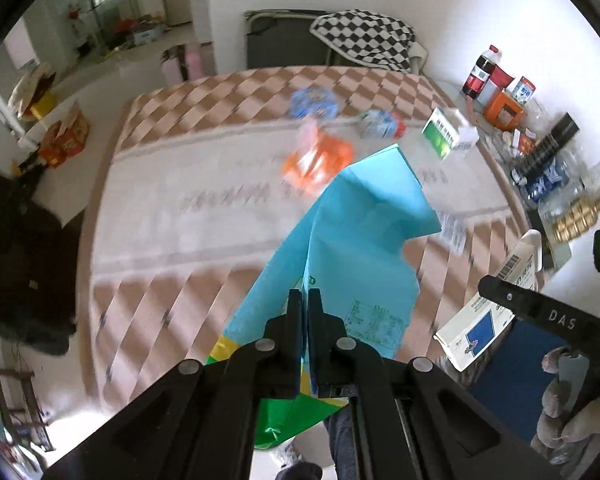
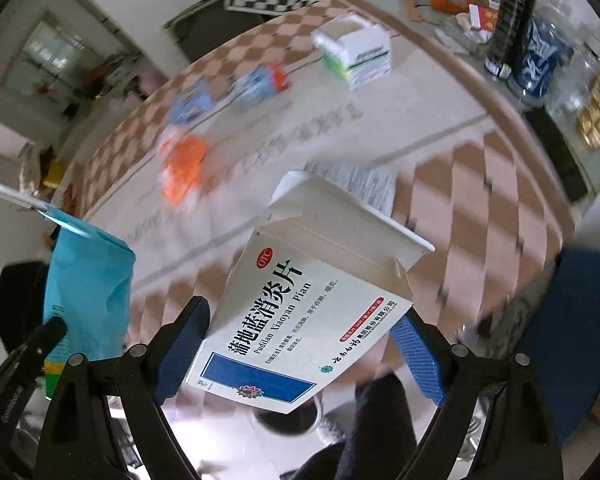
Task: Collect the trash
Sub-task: 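Carry the bag and box to the bin and release both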
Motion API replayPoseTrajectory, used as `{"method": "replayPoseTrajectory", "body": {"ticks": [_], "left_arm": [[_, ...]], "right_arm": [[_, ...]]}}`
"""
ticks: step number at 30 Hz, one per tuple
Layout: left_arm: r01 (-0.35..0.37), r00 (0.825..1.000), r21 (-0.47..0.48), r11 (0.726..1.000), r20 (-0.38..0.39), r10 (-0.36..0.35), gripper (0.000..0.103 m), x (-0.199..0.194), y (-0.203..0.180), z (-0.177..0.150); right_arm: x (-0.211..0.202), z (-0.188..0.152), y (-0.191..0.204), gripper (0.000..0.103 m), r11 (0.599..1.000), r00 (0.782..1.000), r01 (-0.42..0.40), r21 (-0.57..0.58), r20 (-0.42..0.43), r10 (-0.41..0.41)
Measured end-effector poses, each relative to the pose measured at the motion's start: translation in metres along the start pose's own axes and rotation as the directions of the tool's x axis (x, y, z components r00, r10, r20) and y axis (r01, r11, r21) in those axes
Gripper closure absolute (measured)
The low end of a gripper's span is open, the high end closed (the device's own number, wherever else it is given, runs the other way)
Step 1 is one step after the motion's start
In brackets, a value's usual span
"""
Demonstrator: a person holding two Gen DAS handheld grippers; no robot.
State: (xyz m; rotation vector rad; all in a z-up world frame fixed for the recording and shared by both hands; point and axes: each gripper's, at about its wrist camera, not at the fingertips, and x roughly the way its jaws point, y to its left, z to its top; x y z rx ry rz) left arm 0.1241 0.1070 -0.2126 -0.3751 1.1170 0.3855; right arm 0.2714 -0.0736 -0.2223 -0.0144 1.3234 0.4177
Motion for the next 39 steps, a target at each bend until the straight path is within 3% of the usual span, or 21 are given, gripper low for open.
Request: {"method": "replayPoseTrajectory", "body": {"ticks": [8, 13, 17, 18, 20, 26, 29, 30, 31, 32, 33, 37, 39], "left_arm": [[-0.009, 0.995, -0.134, 0.991, -0.099, -0.004, 0.103, -0.019, 0.069, -0.145], [-0.039, 0.979, -0.250, 0.967, -0.204, -0.014, 0.103, 0.023, 0.102, -0.226], [-0.063, 0.954, -0.345, 0.936, -0.297, -0.046, 0.103, 0.101, 0.128, -0.288], [-0.064, 0.942, -0.384, 0.921, -0.327, -0.070, 0.103, 0.136, 0.136, -0.307], [-0.068, 0.928, -0.432, 0.899, -0.358, -0.102, 0.103, 0.184, 0.148, -0.333], [-0.065, 0.862, -0.557, 0.828, -0.450, -0.235, 0.099, 0.342, 0.174, -0.402], [-0.075, 0.833, -0.569, 0.819, -0.487, -0.262, 0.097, 0.390, 0.176, -0.421], [-0.077, 0.827, -0.565, 0.821, -0.496, -0.264, 0.094, 0.400, 0.175, -0.427], [-0.088, 0.820, -0.561, 0.823, -0.510, -0.260, 0.071, 0.410, 0.173, -0.433], [-0.091, 0.819, -0.564, 0.820, -0.511, -0.261, 0.023, 0.413, 0.172, -0.433], [-0.091, 0.819, -0.569, 0.817, -0.510, -0.263, 0.002, 0.416, 0.171, -0.437], [-0.114, 0.820, -0.539, 0.834, -0.526, -0.227, 0.000, 0.404, 0.174, -0.447], [-0.136, 0.832, -0.486, 0.863, -0.529, -0.167, 0.000, 0.385, 0.175, -0.448]], "right_arm": [[0.011, -0.163, 0.034, 0.014, 0.997, 0.994, -0.044, -0.066, -0.102, 0.037], [0.074, -0.251, 0.046, 0.015, 0.985, 0.974, -0.062, -0.159, -0.225, 0.025], [0.162, -0.306, 0.040, 0.016, 0.979, 0.943, -0.075, -0.191, -0.333, 0.007], [0.194, -0.321, 0.036, 0.022, 0.978, 0.930, -0.079, -0.191, -0.367, 0.004], [0.247, -0.340, 0.028, 0.024, 0.978, 0.918, -0.070, -0.197, -0.397, -0.014], [0.403, -0.383, -0.008, 0.023, 0.980, 0.870, -0.034, -0.195, -0.488, -0.067], [0.450, -0.393, -0.018, 0.021, 0.969, 0.862, -0.012, -0.245, -0.494, -0.114], [0.462, -0.396, -0.019, 0.016, 0.965, 0.858, -0.002, -0.264, -0.497, -0.134], [0.473, -0.399, -0.022, 0.014, 0.959, 0.855, 0.012, -0.284, -0.494, -0.157], [0.479, -0.401, -0.022, 0.007, 0.955, 0.854, 0.016, -0.296, -0.493, -0.167], [0.484, -0.404, -0.023, 0.001, 0.950, 0.852, 0.022, -0.312, -0.491, -0.181], [0.487, -0.409, -0.021, 0.000, 0.923, 0.851, 0.054, -0.380, -0.465, -0.241], [0.477, -0.411, -0.016, 0.000, 0.906, 0.854, 0.072, -0.418, -0.443, -0.272]]}}
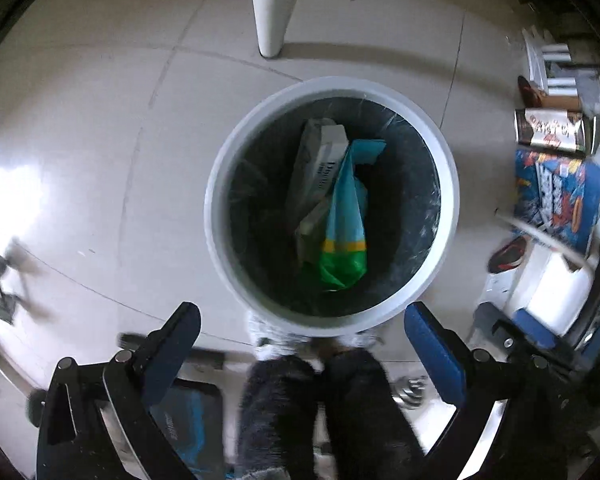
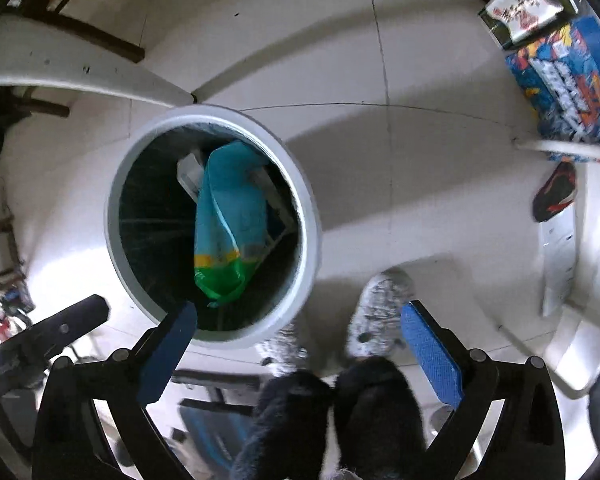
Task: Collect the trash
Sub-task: 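Carry the bag and box to the bin and release both, then return both tools to the table and reach toward the blister packs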
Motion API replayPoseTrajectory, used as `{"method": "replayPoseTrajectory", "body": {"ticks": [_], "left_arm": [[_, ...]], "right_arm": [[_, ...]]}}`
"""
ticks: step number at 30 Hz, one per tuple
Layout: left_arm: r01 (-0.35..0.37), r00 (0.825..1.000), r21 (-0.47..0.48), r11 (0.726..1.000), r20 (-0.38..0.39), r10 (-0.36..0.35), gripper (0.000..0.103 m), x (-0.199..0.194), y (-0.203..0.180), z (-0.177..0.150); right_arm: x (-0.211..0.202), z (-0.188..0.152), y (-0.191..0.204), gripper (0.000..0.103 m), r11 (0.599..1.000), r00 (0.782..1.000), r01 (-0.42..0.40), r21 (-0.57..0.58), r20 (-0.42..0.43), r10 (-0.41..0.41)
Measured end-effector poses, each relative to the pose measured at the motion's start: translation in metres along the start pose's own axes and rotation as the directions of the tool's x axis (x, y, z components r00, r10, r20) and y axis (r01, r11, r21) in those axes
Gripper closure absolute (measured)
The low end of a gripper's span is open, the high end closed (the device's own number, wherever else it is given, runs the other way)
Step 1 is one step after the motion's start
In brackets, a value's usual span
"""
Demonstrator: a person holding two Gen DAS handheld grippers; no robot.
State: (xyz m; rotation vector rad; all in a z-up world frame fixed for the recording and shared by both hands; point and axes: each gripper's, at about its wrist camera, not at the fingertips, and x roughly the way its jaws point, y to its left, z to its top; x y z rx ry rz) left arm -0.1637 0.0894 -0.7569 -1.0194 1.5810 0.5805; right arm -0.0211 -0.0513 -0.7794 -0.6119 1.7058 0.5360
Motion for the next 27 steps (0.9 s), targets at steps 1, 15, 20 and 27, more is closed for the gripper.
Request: {"method": "replayPoseTrajectory", "body": {"ticks": [1, 15, 20, 27], "left_arm": [[-0.022, 1.000, 0.014, 1.000, 0.016, 0.022, 0.000, -0.006, 0.002, -0.002], [-0.171, 0.963, 0.100, 0.980, 0.226, 0.145, 0.000, -0.154, -0.009, -0.069], [-0.157, 0.960, 0.125, 0.980, 0.254, 0.121, 0.000, -0.203, -0.020, -0.096], [-0.146, 0.953, 0.145, 0.979, 0.286, 0.100, 0.000, -0.282, -0.023, -0.133]], "right_arm": [[-0.004, -0.002, 0.003, 0.000, 1.000, 1.000, 0.010, -0.006, 0.005, -0.010], [-0.143, -0.058, 0.027, 0.000, 0.996, 0.992, 0.077, -0.052, 0.100, -0.071], [-0.212, -0.084, 0.035, 0.000, 0.995, 0.989, 0.068, -0.074, 0.135, -0.058], [-0.306, -0.123, 0.047, 0.000, 0.996, 0.988, 0.034, -0.087, 0.155, -0.020]]}}
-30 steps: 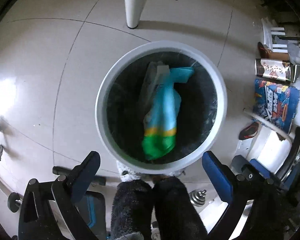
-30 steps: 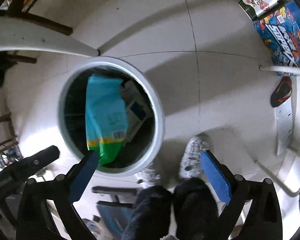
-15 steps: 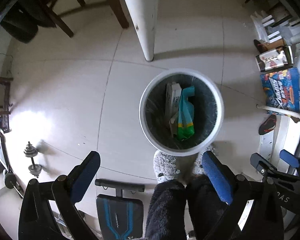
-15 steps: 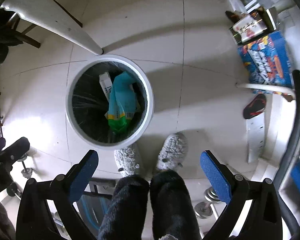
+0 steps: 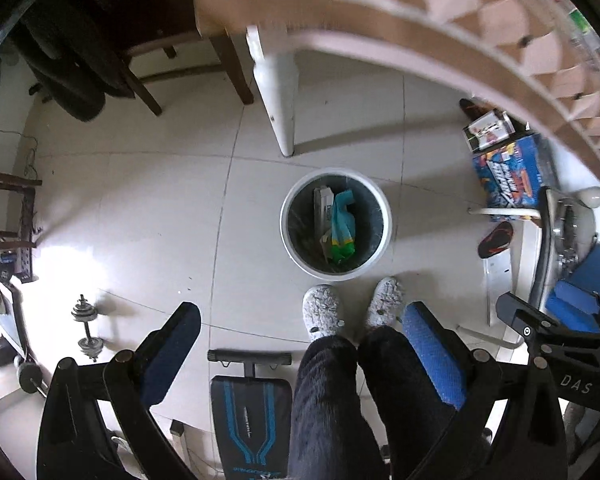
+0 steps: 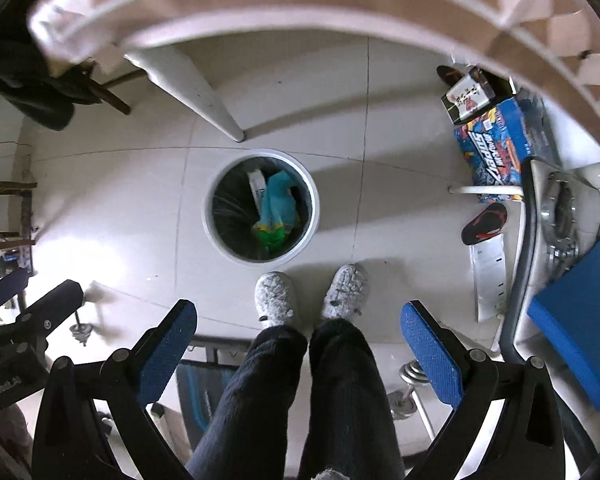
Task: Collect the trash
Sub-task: 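Return both tools to the table and reach toward the blister packs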
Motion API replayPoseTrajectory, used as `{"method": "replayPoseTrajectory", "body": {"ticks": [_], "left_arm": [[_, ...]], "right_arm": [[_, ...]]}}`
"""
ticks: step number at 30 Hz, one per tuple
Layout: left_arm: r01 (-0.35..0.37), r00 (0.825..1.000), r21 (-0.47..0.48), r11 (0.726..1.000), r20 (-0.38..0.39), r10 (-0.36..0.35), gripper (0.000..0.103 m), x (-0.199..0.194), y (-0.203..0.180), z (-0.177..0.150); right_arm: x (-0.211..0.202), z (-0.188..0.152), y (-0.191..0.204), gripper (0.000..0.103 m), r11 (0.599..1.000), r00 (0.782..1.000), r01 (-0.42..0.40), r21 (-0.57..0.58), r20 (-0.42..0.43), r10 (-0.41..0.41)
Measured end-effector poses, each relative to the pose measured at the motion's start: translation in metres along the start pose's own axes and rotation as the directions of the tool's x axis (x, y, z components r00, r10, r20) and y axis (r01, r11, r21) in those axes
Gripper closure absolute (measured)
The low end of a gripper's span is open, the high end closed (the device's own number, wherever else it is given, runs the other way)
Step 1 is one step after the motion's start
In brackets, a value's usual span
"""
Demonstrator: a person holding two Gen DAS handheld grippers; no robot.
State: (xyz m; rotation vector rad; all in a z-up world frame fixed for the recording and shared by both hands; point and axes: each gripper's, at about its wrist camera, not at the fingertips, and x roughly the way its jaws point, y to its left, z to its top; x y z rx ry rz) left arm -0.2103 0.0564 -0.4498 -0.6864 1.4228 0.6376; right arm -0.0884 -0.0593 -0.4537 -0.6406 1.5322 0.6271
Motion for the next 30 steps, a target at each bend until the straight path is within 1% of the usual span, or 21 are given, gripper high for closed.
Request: {"method": "replayPoseTrajectory", "body": {"ticks": [3, 6, 9, 12, 14, 16, 17, 19, 21, 22, 23, 24, 25, 26, 27, 28, 29, 30], "left_arm": [[-0.001, 0.999, 0.003, 1.000, 0.042, 0.001, 0.000, -0.040, 0.003, 0.000], [-0.029, 0.995, -0.002, 1.000, 0.092, 0.029, 0.000, -0.075, 0.004, 0.006], [-0.047, 0.987, -0.013, 0.999, 0.154, 0.049, 0.000, -0.106, 0.000, 0.022], [-0.054, 0.978, -0.018, 0.998, 0.199, 0.057, 0.000, -0.122, -0.008, 0.043], [-0.071, 0.968, -0.013, 0.997, 0.240, 0.073, 0.000, -0.132, -0.023, 0.064], [-0.089, 0.960, -0.007, 0.996, 0.267, 0.087, 0.000, -0.134, -0.040, 0.086], [-0.093, 0.958, -0.003, 0.996, 0.271, 0.090, 0.000, -0.132, -0.048, 0.098], [-0.101, 0.959, 0.011, 0.995, 0.266, 0.094, 0.000, -0.123, -0.070, 0.128], [-0.107, 0.962, 0.029, 0.994, 0.254, 0.096, 0.000, -0.115, -0.092, 0.156], [-0.113, 0.965, 0.043, 0.993, 0.244, 0.099, 0.000, -0.110, -0.106, 0.173], [-0.119, 0.967, 0.054, 0.991, 0.232, 0.103, 0.000, -0.105, -0.120, 0.186], [-0.123, 0.970, 0.069, 0.990, 0.221, 0.105, 0.000, -0.101, -0.136, 0.202], [-0.127, 0.971, 0.083, 0.988, 0.214, 0.107, 0.000, -0.096, -0.150, 0.217], [-0.142, 0.971, 0.095, 0.985, 0.208, 0.120, 0.000, -0.090, -0.165, 0.233], [-0.155, 0.970, 0.105, 0.982, 0.204, 0.131, 0.000, -0.086, -0.175, 0.244], [-0.165, 0.970, 0.118, 0.979, 0.197, 0.139, 0.000, -0.079, -0.188, 0.259], [-0.174, 0.971, 0.125, 0.977, 0.188, 0.149, 0.000, -0.071, -0.199, 0.272], [-0.183, 0.971, 0.130, 0.975, 0.176, 0.159, 0.000, -0.063, -0.211, 0.286]], "right_arm": [[-0.037, -0.004, 0.006, 0.000, 1.000, 1.000, -0.024, 0.015, 0.010, 0.023], [-0.074, -0.002, 0.007, 0.000, 0.997, 0.997, -0.067, 0.047, 0.035, 0.066], [-0.113, 0.011, -0.001, 0.000, 0.988, 0.991, -0.118, 0.104, 0.076, 0.110], [-0.147, 0.034, -0.023, 0.000, 0.974, 0.982, -0.151, 0.171, 0.135, 0.129], [-0.168, 0.056, -0.050, 0.000, 0.965, 0.977, -0.147, 0.218, 0.182, 0.108], [-0.181, 0.079, -0.084, 0.000, 0.950, 0.974, -0.135, 0.283, 0.215, 0.074], [-0.185, 0.094, -0.105, 0.000, 0.941, 0.973, -0.123, 0.317, 0.225, 0.051], [-0.188, 0.127, -0.148, 0.000, 0.920, 0.972, -0.098, 0.379, 0.237, 0.006], [-0.185, 0.154, -0.184, 0.000, 0.903, 0.971, -0.092, 0.420, 0.237, -0.011], [-0.184, 0.174, -0.209, 0.000, 0.896, 0.973, -0.073, 0.438, 0.229, -0.033], [-0.182, 0.190, -0.227, 0.000, 0.900, 0.975, -0.054, 0.434, 0.218, -0.046], [-0.179, 0.202, -0.237, 0.000, 0.905, 0.977, -0.040, 0.423, 0.207, -0.054], [-0.176, 0.224, -0.257, 0.000, 0.921, 0.980, 0.005, 0.390, 0.180, -0.082], [-0.171, 0.238, -0.270, 0.000, 0.934, 0.982, 0.035, 0.356, 0.162, -0.099], [-0.167, 0.258, -0.283, 0.000, 0.951, 0.982, 0.088, 0.295, 0.134, -0.133], [-0.162, 0.272, -0.291, 0.000, 0.961, 0.981, 0.123, 0.247, 0.117, -0.156], [-0.157, 0.291, -0.300, 0.000, 0.970, 0.978, 0.171, 0.173, 0.094, -0.189], [-0.151, 0.306, -0.308, 0.000, 0.970, 0.971, 0.215, 0.109, 0.077, -0.224]]}}
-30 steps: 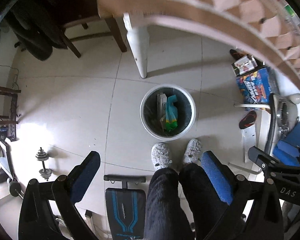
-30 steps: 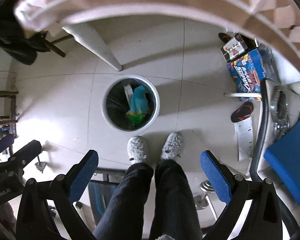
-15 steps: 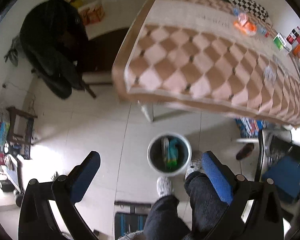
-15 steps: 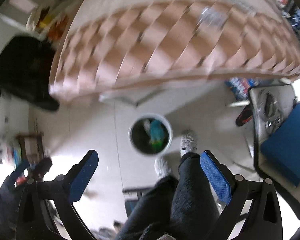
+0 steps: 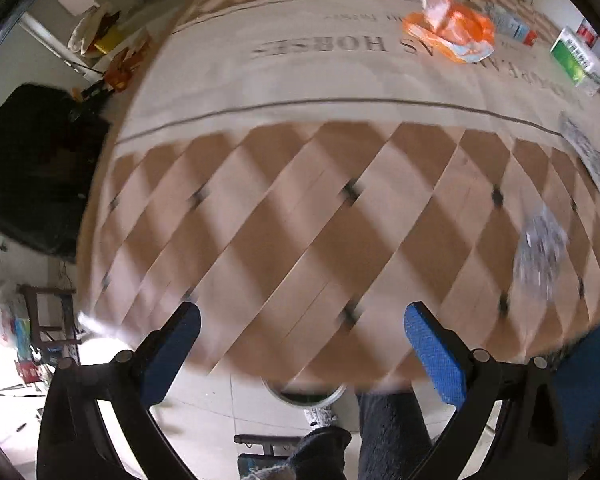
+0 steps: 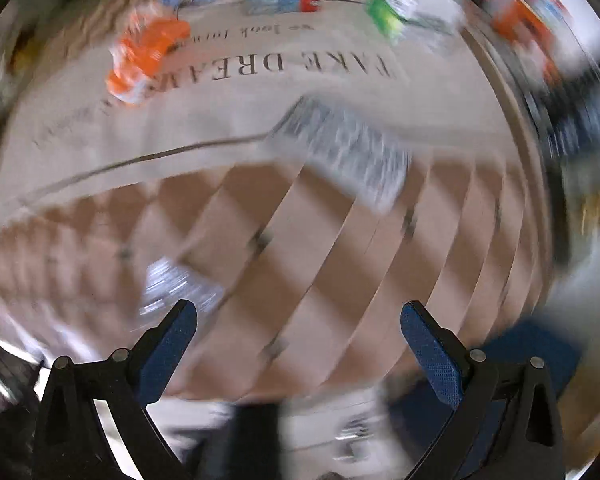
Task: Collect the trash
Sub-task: 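Return both tools to the table and reach toward the blister packs, then grasp a clear blister pack with left tool while right tool grasps silver blister pack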
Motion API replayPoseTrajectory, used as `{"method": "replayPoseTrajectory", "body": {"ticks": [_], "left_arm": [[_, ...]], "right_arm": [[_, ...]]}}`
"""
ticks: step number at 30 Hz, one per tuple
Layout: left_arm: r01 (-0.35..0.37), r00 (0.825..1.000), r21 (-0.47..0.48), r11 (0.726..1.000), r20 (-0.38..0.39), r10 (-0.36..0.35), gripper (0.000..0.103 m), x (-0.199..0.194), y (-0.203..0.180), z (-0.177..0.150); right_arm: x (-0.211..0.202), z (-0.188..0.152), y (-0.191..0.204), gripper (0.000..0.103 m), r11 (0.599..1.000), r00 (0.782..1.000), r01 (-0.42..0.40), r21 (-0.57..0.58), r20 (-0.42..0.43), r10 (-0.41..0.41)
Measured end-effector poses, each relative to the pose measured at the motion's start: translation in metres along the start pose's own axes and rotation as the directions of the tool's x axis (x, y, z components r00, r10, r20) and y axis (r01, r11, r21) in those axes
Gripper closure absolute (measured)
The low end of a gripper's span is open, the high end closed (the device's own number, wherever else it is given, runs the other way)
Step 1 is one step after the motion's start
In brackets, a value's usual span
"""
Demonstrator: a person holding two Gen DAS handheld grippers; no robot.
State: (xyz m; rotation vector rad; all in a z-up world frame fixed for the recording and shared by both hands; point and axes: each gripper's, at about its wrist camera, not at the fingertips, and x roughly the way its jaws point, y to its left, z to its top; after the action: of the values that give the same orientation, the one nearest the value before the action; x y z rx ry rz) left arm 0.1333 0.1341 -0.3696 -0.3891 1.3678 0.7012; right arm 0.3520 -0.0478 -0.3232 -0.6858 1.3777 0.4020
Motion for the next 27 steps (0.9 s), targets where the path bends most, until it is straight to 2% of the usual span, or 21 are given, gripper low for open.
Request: {"method": "replayPoseTrajectory", "body": {"ticks": [2, 3, 8, 10, 12, 14, 15, 16, 18, 22, 24, 26, 27], "left_arm": [[-0.002, 1.000, 0.005, 1.000, -0.017, 0.002, 0.000, 0.010, -0.013, 0.017], [-0.005, 1.000, 0.011, 1.000, -0.025, 0.005, 0.000, 0.015, -0.020, 0.026], [-0.009, 0.999, 0.033, 0.999, -0.051, 0.010, 0.000, 0.025, -0.040, 0.052], [-0.006, 0.998, 0.036, 0.999, -0.065, 0.008, 0.000, 0.029, -0.042, 0.053], [-0.008, 0.998, 0.042, 0.999, -0.069, 0.011, 0.000, 0.029, -0.044, 0.056], [-0.009, 0.998, 0.049, 0.999, -0.069, 0.013, 0.000, 0.028, -0.045, 0.060], [-0.012, 0.997, 0.052, 0.999, -0.071, 0.016, 0.000, 0.029, -0.051, 0.064], [-0.014, 0.997, 0.054, 0.998, -0.073, 0.018, 0.000, 0.028, -0.052, 0.065], [-0.012, 0.997, 0.059, 0.998, -0.071, 0.016, 0.000, 0.025, -0.054, 0.065], [0.004, 0.999, 0.099, 0.995, -0.050, 0.001, 0.000, 0.006, -0.065, 0.064], [0.026, 0.999, 0.131, 0.991, -0.044, -0.020, 0.000, -0.003, -0.072, 0.065], [0.068, 0.997, 0.171, 0.983, -0.054, -0.059, 0.000, -0.012, -0.087, 0.055], [0.091, 0.995, 0.192, 0.977, -0.065, -0.079, 0.000, -0.015, -0.095, 0.051]], "right_arm": [[0.019, 0.032, -0.007, 0.000, 0.987, 0.997, 0.069, -0.147, -0.026, -0.073], [0.025, 0.042, -0.008, 0.000, 0.979, 0.996, 0.072, -0.189, -0.036, -0.080], [0.060, 0.094, -0.013, 0.000, 0.921, 0.991, 0.019, -0.390, -0.116, -0.069], [0.067, 0.103, -0.012, 0.000, 0.901, 0.989, 0.001, -0.434, -0.133, -0.065], [0.070, 0.114, -0.015, 0.000, 0.894, 0.987, -0.052, -0.445, -0.157, -0.021], [0.072, 0.122, -0.022, 0.004, 0.909, 0.981, -0.114, -0.401, -0.190, 0.039], [0.073, 0.124, -0.027, 0.010, 0.920, 0.974, -0.152, -0.361, -0.211, 0.078], [0.072, 0.124, -0.032, 0.012, 0.929, 0.975, -0.155, -0.337, -0.206, 0.088], [0.066, 0.120, -0.040, 0.029, 0.953, 0.975, -0.156, -0.261, -0.196, 0.106], [0.068, 0.091, -0.067, 0.031, 0.989, 0.959, -0.150, -0.012, -0.247, 0.142], [0.069, 0.071, -0.082, 0.032, 0.979, 0.947, -0.171, 0.110, -0.255, 0.194], [0.070, 0.043, -0.099, 0.031, 0.952, 0.937, -0.177, 0.248, -0.255, 0.240], [0.070, 0.035, -0.103, 0.032, 0.944, 0.936, -0.174, 0.279, -0.250, 0.247]]}}
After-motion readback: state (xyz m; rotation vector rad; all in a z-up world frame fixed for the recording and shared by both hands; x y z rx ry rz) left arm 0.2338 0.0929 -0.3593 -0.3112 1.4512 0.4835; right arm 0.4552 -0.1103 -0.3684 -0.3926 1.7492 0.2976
